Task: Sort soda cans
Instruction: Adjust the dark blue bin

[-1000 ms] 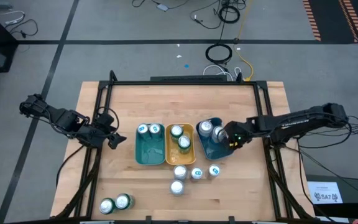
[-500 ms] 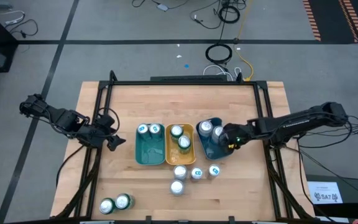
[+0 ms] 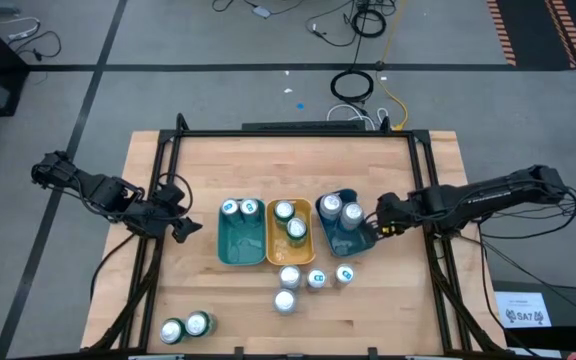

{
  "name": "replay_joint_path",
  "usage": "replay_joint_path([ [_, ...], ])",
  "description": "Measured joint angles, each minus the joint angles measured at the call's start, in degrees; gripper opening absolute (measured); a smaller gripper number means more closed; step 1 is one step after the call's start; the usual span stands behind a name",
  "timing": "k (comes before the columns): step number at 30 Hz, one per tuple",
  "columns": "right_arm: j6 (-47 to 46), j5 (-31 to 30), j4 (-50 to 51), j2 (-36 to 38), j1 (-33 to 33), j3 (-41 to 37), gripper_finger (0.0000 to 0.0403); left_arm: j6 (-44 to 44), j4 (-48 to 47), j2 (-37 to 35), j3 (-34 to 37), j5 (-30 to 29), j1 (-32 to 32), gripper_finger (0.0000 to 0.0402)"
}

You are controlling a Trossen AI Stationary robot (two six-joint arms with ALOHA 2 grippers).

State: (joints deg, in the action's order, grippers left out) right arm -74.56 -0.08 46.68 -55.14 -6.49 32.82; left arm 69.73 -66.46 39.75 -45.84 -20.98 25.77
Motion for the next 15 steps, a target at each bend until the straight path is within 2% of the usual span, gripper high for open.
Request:
replay_joint_path([
  [3,0.04,0.10,-1.59,-2.49,-0.78,0.00,0.0000,0.00,0.00,-0.02,0.00,-0.01,-0.01,0.0396],
  [10,1.70,2.01,-12.01,-9.20,-2.97,-0.02,0.0000,0.00,-0.02,-0.02,0.00,-0.03,-0.01,0.0396],
  [15,1.70,2.00,-17.60,-10.78,-4.17,-0.03,0.0000,-0.07,0.00,0.00,0.00,-0.05,-0.01,0.0396],
])
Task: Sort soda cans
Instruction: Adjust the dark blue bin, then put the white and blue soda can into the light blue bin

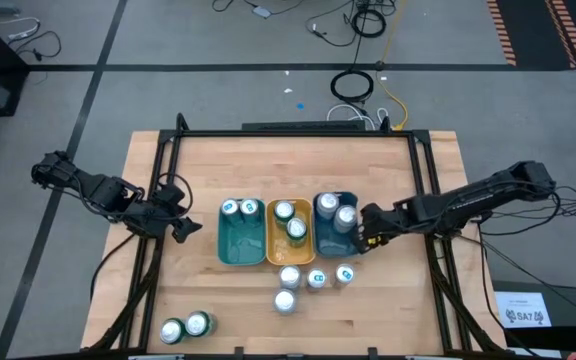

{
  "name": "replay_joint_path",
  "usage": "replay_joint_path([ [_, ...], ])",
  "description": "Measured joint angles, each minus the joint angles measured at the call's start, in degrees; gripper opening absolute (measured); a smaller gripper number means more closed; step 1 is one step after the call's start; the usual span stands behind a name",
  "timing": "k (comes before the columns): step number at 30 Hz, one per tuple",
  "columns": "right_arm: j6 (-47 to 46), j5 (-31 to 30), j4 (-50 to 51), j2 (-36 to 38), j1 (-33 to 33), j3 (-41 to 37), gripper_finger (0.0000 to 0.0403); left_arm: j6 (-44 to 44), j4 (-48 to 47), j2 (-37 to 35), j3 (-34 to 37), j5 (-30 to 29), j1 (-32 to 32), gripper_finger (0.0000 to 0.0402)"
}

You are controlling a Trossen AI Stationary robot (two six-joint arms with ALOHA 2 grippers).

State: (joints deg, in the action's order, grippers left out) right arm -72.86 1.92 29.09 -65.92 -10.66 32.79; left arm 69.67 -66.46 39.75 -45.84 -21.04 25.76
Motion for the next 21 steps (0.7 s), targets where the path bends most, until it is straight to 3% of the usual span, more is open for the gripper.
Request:
replay_joint_path([
  [8,-1.56,-0.10,1.25,0.74,-1.65,0.01,0.0000,-0.07,0.00,-0.01,0.00,0.02,0.01,0.0396],
  [16,-5.36,-0.66,4.55,7.79,-4.92,0.92,0.0000,-1.55,-0.01,-0.01,0.00,1.61,0.01,0.0396],
  [21,-4.70,-7.47,13.34,10.36,-8.84,9.42,0.0000,-2.78,-0.02,0.00,0.00,1.69,0.00,0.0396],
])
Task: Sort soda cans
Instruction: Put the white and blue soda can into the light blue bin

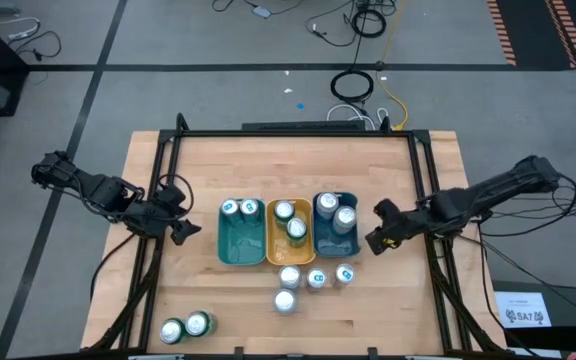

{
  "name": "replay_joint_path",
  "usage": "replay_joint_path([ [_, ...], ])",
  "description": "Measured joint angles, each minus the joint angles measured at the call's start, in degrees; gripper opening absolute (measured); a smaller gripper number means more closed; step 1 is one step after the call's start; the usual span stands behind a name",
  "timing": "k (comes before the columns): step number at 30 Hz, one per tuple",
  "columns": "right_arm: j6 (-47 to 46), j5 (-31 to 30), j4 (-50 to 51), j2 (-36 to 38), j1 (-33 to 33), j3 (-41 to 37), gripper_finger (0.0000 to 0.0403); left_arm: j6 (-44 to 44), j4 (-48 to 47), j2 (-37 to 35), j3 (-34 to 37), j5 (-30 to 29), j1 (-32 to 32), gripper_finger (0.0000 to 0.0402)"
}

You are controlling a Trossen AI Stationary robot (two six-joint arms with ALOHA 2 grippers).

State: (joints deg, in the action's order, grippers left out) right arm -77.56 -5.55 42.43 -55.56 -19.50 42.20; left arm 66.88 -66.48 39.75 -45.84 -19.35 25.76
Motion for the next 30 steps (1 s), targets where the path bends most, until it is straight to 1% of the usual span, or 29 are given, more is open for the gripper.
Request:
replay_joint_path([
  [4,1.97,-9.66,13.14,-2.21,-3.32,14.16,0.0000,-0.78,0.02,0.00,0.00,0.01,0.00,0.0396],
  [7,7.73,-15.79,19.34,-7.08,-4.47,26.03,0.0000,-1.82,0.00,-0.02,0.00,0.01,0.00,0.0396],
  [9,13.64,-16.95,21.98,-11.84,-4.46,33.51,0.0000,-1.85,-0.01,0.00,0.00,0.02,0.02,0.0396],
  [11,20.11,-16.89,24.02,-17.33,-4.06,39.96,0.0000,-1.85,-0.01,-0.02,0.00,0.01,0.00,0.0396],
  [13,27.05,-16.63,25.64,-22.34,-3.79,45.33,0.0000,-2.09,-0.02,0.00,0.00,0.02,0.00,0.0396],
  [15,33.58,-16.63,27.31,-26.42,-3.81,49.81,0.0000,-4.48,0.00,-0.02,0.00,0.03,0.02,0.0396],
  [18,40.30,-17.04,28.05,-30.70,-3.81,54.11,0.0000,-9.36,0.00,-0.01,0.00,0.03,0.00,0.0396],
  [20,40.74,-17.22,28.10,-32.80,-3.55,55.57,0.0004,-11.37,0.00,0.00,0.00,0.03,0.00,0.0396],
  [22,39.07,-17.01,28.15,-33.98,-3.32,56.14,0.0014,-11.97,0.00,0.00,0.00,0.04,0.02,0.0396],
  [26,34.45,-16.80,28.17,-34.87,-3.33,56.25,0.0052,-11.92,0.00,-0.01,0.00,0.03,0.00,0.0396],
  [30,31.46,-16.57,27.99,-35.22,-3.55,56.25,0.0108,-12.04,0.00,-0.02,0.00,0.03,0.00,0.0396],
])
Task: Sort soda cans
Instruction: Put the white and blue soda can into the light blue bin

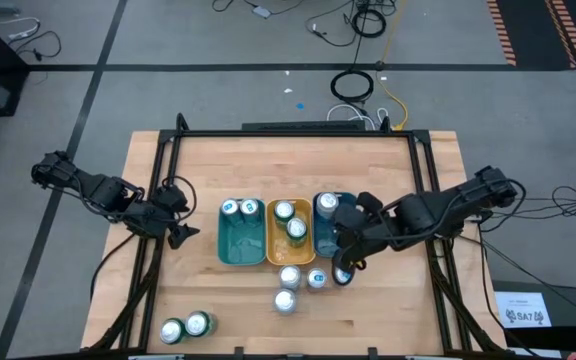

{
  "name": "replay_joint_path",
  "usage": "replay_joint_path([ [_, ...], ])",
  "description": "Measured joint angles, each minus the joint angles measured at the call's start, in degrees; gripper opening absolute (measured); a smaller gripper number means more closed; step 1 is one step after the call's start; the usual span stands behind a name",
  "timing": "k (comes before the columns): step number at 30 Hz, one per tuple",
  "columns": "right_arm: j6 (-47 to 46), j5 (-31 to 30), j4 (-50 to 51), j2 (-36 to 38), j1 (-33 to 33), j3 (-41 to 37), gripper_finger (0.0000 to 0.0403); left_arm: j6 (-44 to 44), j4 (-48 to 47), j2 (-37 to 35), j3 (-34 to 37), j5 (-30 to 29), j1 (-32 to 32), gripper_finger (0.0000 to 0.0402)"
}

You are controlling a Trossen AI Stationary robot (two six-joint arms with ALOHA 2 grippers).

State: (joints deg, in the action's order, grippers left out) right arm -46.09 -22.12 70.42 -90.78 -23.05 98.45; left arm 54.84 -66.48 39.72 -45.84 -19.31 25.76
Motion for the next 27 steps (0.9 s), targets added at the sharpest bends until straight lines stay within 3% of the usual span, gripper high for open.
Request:
replay_joint_path([
  [6,-0.64,-0.05,-1.96,-0.32,0.09,0.00,0.0208,-0.17,0.00,0.00,0.00,0.00,0.00,0.0396],
  [14,9.15,-0.27,-4.65,-4.52,0.17,0.02,0.0318,0.17,0.00,0.02,0.00,0.02,0.02,0.0396],
  [20,13.26,0.91,-4.45,-9.02,-0.04,0.02,0.0347,0.21,0.00,0.02,0.00,0.02,0.00,0.0396],
  [27,19.92,14.25,-4.42,-13.29,-0.44,0.02,0.0342,2.20,0.02,0.02,0.00,0.02,0.00,0.0396],
])
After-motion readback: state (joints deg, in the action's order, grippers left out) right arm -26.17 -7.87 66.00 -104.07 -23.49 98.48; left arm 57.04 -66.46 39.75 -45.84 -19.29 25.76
